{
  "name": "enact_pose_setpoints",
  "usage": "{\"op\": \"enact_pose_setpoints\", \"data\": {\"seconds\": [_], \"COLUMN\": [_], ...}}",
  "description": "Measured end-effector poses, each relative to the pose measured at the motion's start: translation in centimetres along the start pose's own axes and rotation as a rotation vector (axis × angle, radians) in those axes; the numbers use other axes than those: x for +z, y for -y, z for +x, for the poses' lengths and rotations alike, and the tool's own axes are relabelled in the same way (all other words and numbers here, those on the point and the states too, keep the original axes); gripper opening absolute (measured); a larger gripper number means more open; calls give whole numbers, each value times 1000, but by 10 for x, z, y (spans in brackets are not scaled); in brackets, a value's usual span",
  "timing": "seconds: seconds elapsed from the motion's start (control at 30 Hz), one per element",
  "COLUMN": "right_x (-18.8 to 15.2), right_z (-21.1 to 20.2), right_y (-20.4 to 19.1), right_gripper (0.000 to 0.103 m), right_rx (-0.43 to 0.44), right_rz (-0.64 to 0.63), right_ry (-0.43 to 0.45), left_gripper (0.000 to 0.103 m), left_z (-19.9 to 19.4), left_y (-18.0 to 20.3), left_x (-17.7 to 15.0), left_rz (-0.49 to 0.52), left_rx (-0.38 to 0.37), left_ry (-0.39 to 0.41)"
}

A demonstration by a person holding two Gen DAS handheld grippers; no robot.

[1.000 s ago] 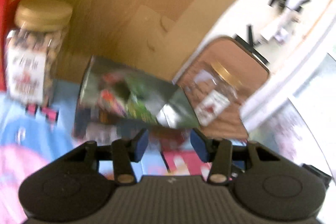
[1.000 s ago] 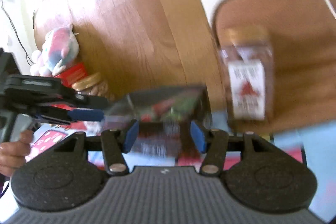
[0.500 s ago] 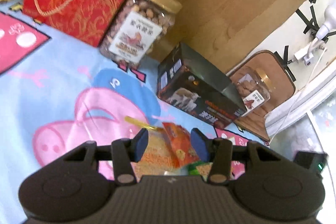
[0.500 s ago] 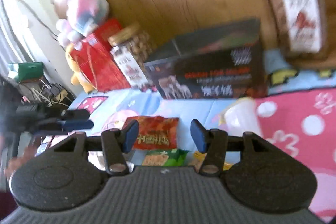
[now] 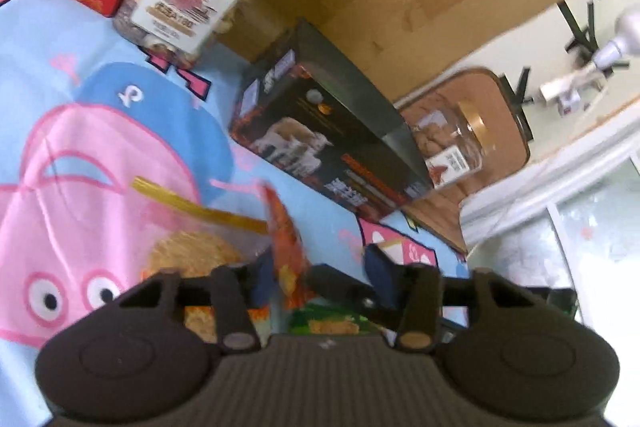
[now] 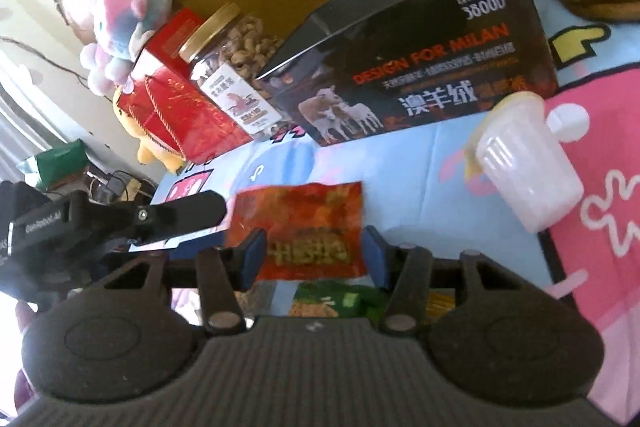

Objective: Organize snacks
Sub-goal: 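Grasp the orange snack bag with the left gripper, then carry the orange bag into the silver tin and release it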

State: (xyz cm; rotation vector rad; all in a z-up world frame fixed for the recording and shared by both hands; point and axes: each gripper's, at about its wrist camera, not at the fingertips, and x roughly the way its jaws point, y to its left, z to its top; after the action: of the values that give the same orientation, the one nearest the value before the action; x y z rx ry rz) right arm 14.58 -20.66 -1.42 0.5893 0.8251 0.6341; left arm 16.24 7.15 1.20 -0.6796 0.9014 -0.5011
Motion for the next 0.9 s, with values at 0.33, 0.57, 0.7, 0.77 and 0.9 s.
{"op": "enact_pose_setpoints", "data": {"seconds": [0.33, 0.57, 0.7, 0.77, 0.9], "right_x": [10, 18, 24, 33, 60], "right_z": [-28, -57, -62, -67, -74], "right_y": [-21, 0, 5, 1, 4], "right_gripper": [18, 26, 15, 15, 15], "right_rx": [54, 273, 241, 208, 152], "right_rz": [-73, 53, 64, 34, -14], "right_ry": [86, 194, 224, 241, 284], "left_gripper": [12, 13, 13, 13, 13], "left_z": [-38, -47, -33, -25, 8], "left_y": [26, 40, 49, 55, 69], "left_x": [10, 16, 29, 41, 71], "left_rz": [45, 10, 24, 47, 92], "left_rx": [-131, -294, -272, -269, -210], "left_ry": [107, 132, 120, 123, 110]}}
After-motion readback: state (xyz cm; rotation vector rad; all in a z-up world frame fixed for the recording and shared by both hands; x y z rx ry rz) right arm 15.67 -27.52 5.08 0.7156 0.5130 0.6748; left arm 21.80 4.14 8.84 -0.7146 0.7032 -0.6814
